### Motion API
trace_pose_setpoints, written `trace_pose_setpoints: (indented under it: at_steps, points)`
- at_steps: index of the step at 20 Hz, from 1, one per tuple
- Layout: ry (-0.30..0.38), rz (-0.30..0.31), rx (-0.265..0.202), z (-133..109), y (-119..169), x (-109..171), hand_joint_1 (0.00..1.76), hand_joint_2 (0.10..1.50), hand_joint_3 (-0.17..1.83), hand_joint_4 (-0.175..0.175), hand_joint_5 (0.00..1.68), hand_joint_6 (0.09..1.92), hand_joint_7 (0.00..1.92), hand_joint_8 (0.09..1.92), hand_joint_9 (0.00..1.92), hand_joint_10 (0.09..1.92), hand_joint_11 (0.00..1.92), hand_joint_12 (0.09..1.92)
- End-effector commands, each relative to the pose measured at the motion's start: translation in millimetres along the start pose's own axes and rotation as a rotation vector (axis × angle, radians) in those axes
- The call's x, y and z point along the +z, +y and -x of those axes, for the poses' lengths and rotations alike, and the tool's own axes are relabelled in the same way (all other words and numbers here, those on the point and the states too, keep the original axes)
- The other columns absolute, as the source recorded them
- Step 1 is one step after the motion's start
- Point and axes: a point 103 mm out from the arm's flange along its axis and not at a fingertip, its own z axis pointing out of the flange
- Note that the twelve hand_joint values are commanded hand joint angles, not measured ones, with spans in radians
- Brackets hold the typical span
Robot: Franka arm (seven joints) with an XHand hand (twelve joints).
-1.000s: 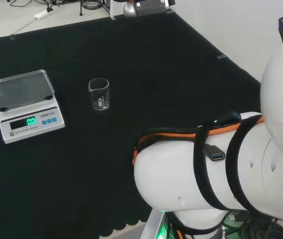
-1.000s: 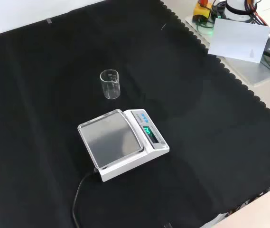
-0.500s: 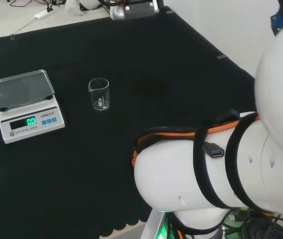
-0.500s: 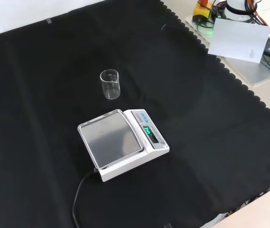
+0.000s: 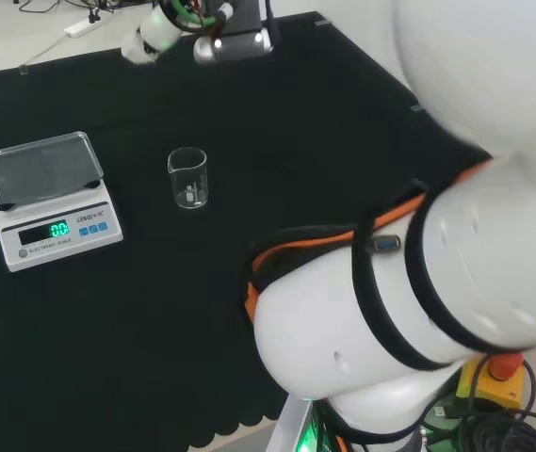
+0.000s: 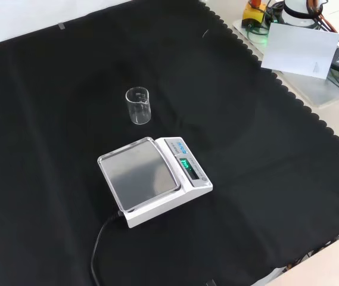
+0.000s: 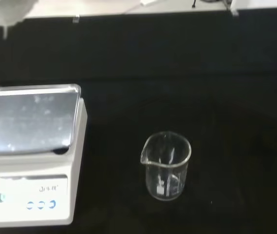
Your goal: Pick up the beaker.
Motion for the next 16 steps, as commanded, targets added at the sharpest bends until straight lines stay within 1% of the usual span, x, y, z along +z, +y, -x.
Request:
trace_pose_setpoints:
  at_steps: [1,4,7,8,9,12,16]
  points:
    - [-0.02,-0.109,-0.03,-11.4,80.4,83.8,0.67,0.59,0.29,0.039,0.26,0.12,0.18,0.72,0.34,0.86,0.16,1.57]
    - [-0.019,-0.142,-0.034,-12.9,94.3,100.6,0.68,0.59,0.29,0.041,0.26,0.12,0.18,0.72,0.34,0.86,0.16,1.57]
    - [-0.02,-0.163,-0.028,-10.5,106.2,115.2,0.68,0.59,0.29,0.042,0.26,0.11,0.18,0.71,0.34,0.86,0.16,1.57]
    - [-0.002,-0.178,-0.028,-9.2,110.5,120.6,0.68,0.59,0.29,0.042,0.26,0.11,0.18,0.71,0.34,0.86,0.16,1.57]
    - [-0.002,-0.186,-0.028,-10.4,114.9,125.7,0.69,0.59,0.29,0.043,0.26,0.11,0.18,0.71,0.34,0.86,0.16,1.57]
    - [-0.008,-0.207,-0.032,-10.8,125.2,141.2,0.69,0.59,0.29,0.045,0.25,0.1,0.18,0.71,0.34,0.86,0.15,1.57]
    - [-0.032,-0.234,-0.045,-10.3,132.1,163.7,0.69,0.58,0.28,0.048,0.24,0.09,0.15,0.71,0.32,0.87,0.12,1.58]
